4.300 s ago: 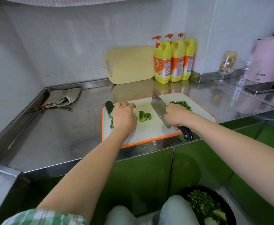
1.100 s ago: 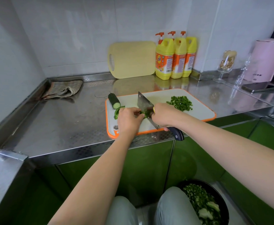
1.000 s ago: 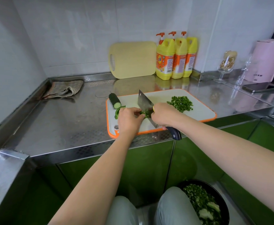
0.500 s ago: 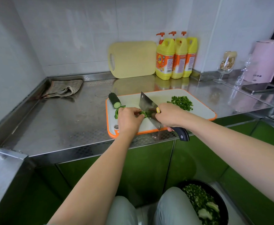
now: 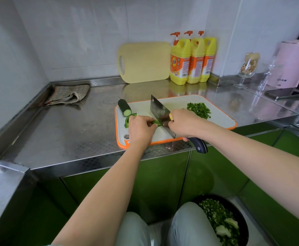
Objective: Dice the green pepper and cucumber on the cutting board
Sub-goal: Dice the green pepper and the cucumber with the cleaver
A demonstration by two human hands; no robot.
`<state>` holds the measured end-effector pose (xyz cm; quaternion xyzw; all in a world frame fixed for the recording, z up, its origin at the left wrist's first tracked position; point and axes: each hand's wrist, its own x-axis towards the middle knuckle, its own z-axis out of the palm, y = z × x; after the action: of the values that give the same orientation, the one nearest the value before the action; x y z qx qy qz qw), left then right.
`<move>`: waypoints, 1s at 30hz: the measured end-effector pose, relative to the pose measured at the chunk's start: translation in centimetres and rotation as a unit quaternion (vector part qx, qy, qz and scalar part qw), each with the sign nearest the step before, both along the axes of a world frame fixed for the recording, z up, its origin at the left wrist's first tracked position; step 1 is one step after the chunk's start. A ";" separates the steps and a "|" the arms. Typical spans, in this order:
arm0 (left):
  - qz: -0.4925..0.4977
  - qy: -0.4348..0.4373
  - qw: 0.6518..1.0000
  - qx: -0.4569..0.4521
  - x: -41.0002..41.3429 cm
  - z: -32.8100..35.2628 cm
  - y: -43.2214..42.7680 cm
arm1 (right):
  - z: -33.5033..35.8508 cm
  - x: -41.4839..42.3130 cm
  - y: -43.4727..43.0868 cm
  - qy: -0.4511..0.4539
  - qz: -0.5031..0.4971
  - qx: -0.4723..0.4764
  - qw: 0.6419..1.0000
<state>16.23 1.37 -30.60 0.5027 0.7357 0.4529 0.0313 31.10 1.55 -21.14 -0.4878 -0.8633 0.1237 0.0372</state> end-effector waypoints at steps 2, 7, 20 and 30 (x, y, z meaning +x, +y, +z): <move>0.002 0.003 1.000 -0.002 0.0 0.0 0.0 | -0.3 -0.2 0.0 -0.014 -0.001 -0.003 1.000; -0.001 -0.009 1.000 -0.008 0.2 0.2 -0.1 | 0.1 -0.9 0.5 -0.050 -0.011 -0.021 0.998; 0.015 0.009 1.000 -0.024 0.5 0.6 -0.7 | -0.9 0.0 1.1 0.076 -0.023 0.012 0.997; 0.010 0.004 1.000 -0.026 0.4 0.5 -0.4 | 0.2 -0.9 -0.2 0.010 -0.011 -0.015 1.000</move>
<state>16.60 0.97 -30.13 0.4959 0.7525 0.4318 0.0365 30.23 1.37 -20.90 -0.4966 -0.8555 0.1411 0.0403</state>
